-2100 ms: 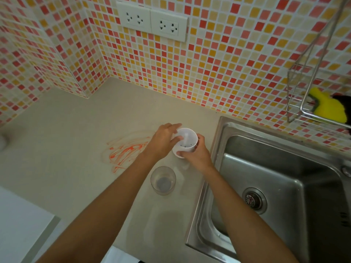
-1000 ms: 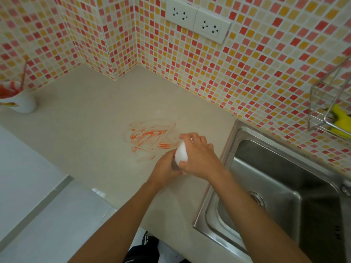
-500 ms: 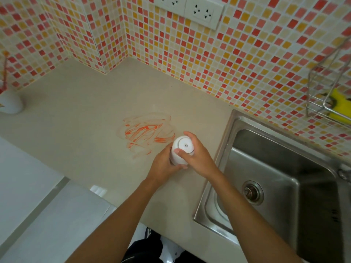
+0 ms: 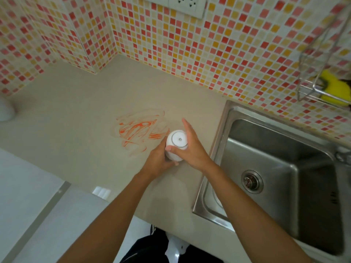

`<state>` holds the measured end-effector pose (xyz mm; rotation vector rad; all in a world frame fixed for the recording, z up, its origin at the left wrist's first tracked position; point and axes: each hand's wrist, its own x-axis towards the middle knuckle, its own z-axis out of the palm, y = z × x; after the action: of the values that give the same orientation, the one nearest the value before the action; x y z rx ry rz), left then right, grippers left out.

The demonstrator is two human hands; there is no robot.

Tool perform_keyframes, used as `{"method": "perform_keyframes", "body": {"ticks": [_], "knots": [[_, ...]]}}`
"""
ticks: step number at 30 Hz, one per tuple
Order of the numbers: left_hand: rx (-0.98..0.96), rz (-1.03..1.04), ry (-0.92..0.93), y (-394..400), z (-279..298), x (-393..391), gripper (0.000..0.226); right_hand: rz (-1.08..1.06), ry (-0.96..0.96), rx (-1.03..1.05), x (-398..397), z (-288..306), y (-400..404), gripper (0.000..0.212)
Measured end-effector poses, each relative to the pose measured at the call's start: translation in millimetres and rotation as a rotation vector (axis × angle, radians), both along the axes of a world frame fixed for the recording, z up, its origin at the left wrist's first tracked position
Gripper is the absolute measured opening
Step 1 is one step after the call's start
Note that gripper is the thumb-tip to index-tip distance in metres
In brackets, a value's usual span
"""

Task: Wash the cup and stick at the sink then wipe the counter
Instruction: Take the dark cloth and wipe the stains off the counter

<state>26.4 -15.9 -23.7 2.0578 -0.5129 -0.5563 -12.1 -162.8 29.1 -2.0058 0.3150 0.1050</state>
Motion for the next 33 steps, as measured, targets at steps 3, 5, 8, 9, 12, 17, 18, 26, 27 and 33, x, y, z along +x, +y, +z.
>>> {"method": "perform_keyframes", "body": {"ticks": [3, 5, 8, 9, 12, 17, 18, 26, 27, 33], "knots": [[0.048, 0.047, -0.022, 17, 13, -2, 0.094, -0.096, -0.085, -0.088, -12, 18, -9, 0.105], [0.092, 0.174, -0.095, 24, 30, -5, 0.090, -0.201, -0.194, -0.216, -26, 29, -22, 0.085], [0.051, 0.238, -0.311, 12, 64, -8, 0.077, -0.311, -0.321, -0.339, -54, 45, -55, 0.053], [0.034, 0.229, -0.388, -1, 75, -9, 0.073, -0.344, -0.353, -0.371, -65, 53, -69, 0.046], [-0.004, 0.119, -0.604, -61, 116, -24, 0.069, -0.512, -0.469, -0.440, -104, 81, -113, 0.036], [-0.064, -0.184, -0.881, -195, 179, -61, 0.064, -0.796, -0.681, -0.505, -146, 147, -202, 0.028], [-0.045, -0.239, -0.917, -223, 188, -67, 0.066, -0.825, -0.714, -0.533, -148, 162, -222, 0.029], [0.299, -0.362, -1.027, -368, 217, -67, 0.066, -0.619, -0.005, -0.563, -110, 196, -357, 0.068], [0.346, -0.347, -1.041, -371, 215, -65, 0.070, -0.557, 0.140, -0.559, -104, 192, -365, 0.085], [0.367, -0.321, -1.044, -371, 209, -66, 0.079, -0.470, 0.415, -0.626, -73, 160, -392, 0.120]]}}
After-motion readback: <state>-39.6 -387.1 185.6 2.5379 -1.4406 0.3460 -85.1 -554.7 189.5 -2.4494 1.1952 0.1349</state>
